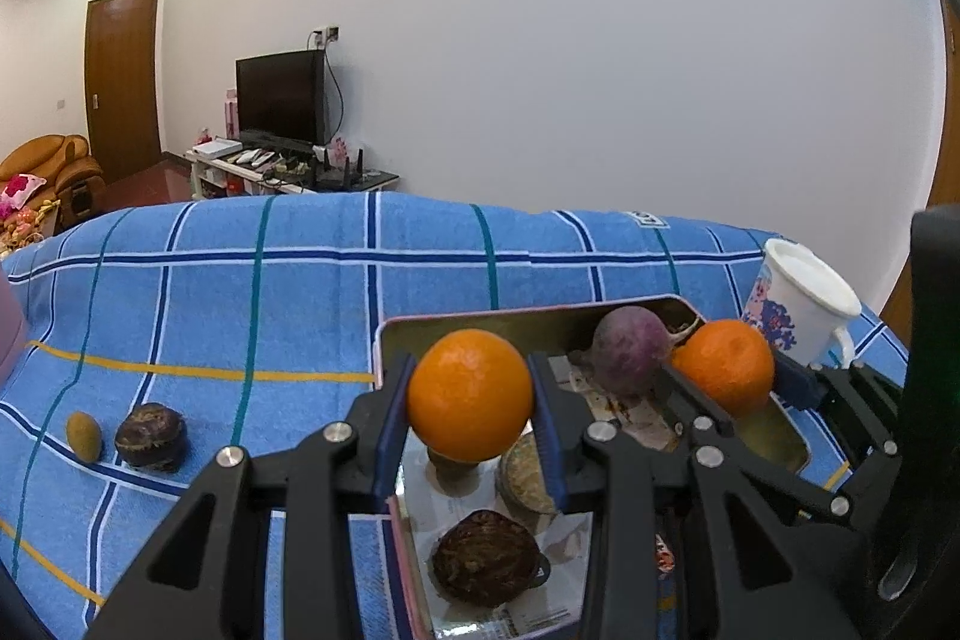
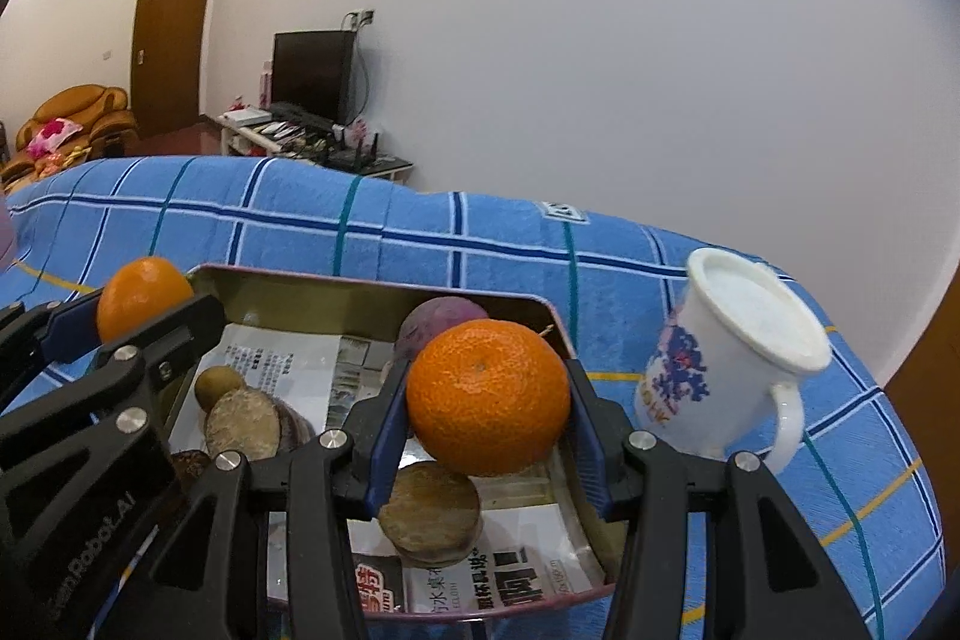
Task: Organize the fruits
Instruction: 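Lower both oranges into the tin and open both tools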
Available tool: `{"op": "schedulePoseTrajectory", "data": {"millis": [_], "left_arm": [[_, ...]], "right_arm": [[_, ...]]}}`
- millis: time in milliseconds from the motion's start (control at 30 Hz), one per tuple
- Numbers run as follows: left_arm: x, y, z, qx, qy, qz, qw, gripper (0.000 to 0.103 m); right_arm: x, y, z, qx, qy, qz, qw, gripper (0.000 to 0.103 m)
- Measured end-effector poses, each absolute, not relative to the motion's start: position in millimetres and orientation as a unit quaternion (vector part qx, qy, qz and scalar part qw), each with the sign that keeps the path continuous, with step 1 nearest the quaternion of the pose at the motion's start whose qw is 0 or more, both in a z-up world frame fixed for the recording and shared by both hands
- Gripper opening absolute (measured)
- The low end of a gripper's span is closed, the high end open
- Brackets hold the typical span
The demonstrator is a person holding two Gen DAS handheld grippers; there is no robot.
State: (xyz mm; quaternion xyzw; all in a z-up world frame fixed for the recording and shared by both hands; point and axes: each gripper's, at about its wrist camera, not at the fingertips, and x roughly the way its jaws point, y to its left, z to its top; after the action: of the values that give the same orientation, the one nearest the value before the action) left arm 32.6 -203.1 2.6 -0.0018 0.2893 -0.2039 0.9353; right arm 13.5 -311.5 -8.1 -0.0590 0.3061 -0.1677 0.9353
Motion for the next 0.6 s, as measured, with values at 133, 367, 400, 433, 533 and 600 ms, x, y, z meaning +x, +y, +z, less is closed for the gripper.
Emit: {"op": "schedulePoseTrajectory", "data": {"millis": [133, 367, 400, 433, 533, 600], "left_arm": [[37, -206, -2, 0.001, 0.303, -0.201, 0.932, 0.039], [45, -205, -7, 0.002, 0.320, -0.196, 0.927, 0.039], [46, -206, -8, 0.002, 0.322, -0.198, 0.926, 0.039], [47, -206, -8, 0.002, 0.323, -0.199, 0.925, 0.039], [46, -207, -8, 0.006, 0.323, -0.200, 0.925, 0.039], [47, -207, -8, 0.005, 0.324, -0.201, 0.924, 0.039]], "right_arm": [[18, -310, -11, -0.059, 0.318, -0.150, 0.934, 0.051], [21, -307, -14, -0.059, 0.329, -0.121, 0.935, 0.051], [21, -306, -14, -0.059, 0.329, -0.115, 0.936, 0.051], [20, -306, -15, -0.059, 0.330, -0.110, 0.936, 0.051], [18, -306, -15, -0.058, 0.331, -0.105, 0.936, 0.051], [17, -307, -16, -0.053, 0.332, -0.101, 0.936, 0.051]]}}
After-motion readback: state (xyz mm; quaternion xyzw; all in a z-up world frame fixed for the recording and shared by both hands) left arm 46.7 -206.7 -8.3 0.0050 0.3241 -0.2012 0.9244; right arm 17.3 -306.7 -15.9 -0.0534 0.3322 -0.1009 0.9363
